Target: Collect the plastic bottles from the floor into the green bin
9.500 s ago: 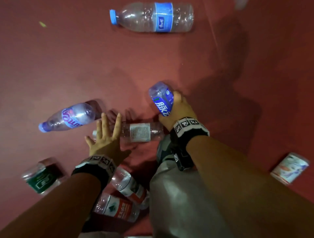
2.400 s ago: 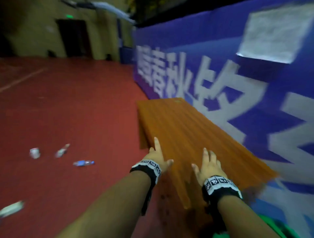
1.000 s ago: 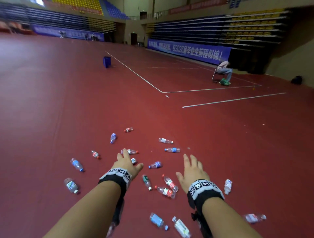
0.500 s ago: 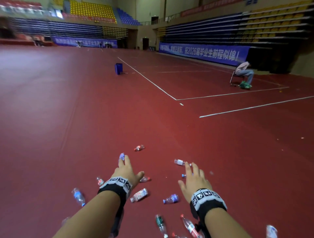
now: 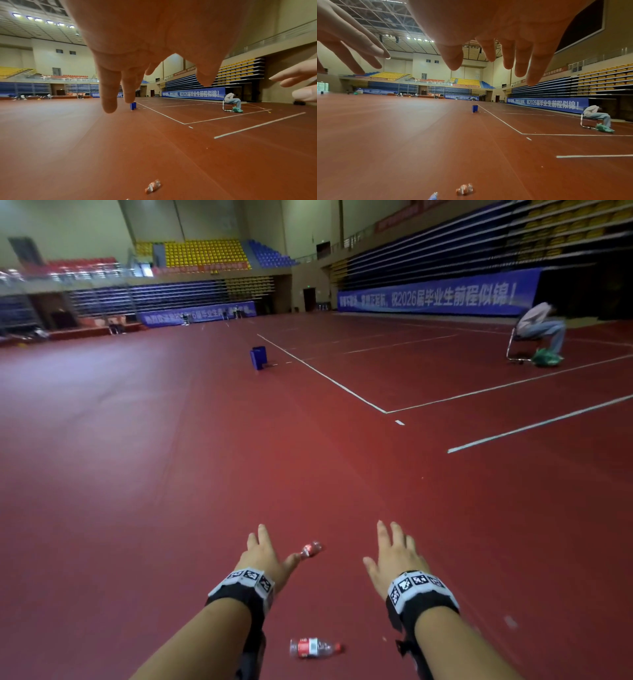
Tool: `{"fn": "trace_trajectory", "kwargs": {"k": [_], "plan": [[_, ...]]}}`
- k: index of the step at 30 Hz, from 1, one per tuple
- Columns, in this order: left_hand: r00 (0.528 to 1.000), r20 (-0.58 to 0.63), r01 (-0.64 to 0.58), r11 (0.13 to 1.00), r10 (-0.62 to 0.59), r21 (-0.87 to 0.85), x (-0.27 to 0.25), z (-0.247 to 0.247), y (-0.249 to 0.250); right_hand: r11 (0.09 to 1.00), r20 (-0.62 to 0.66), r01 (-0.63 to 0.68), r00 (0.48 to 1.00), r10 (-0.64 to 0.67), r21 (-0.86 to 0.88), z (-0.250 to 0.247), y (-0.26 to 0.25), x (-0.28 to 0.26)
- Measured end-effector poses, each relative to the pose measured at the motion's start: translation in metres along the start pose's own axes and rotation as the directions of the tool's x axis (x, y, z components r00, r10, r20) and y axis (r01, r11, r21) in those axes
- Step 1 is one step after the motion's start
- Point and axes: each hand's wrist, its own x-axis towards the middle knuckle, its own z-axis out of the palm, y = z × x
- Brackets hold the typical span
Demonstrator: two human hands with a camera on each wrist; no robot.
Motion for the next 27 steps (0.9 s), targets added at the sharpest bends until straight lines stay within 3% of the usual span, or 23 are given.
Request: {"fn": "trace_trajectory", "kwargs": {"k": [7,11,17,19,27], "plan": [[0.993,0.036,0.111,0.991,-0.109,-0.078,0.141,-0.008,-0.023,0.992,0.094,0.116,0.989,-0.112,-0.038,0.030,-0.064,0.146],[0.994,0.019,0.113,0.989,-0.111,-0.095,0.242,-0.026,-0.038,0.987,0.078,0.151,0.986,-0.147,-0.049,0.046,-0.112,0.239],[0.996,0.037,0.087,0.991,-0.084,-0.100,0.397,-0.068,-0.051,0.997,0.046,0.074,0.996,-0.073,-0.003,0.045,-0.176,0.375],[0.996,0.041,0.087,0.993,-0.084,-0.076,0.441,-0.075,-0.055,0.998,0.038,0.057,0.998,-0.057,-0.004,0.050,-0.188,0.410],[0.979,0.152,0.129,0.990,-0.135,0.052,0.614,-0.043,-0.039,0.996,0.198,0.060,0.979,-0.044,-0.072,0.100,-0.186,0.566]]}}
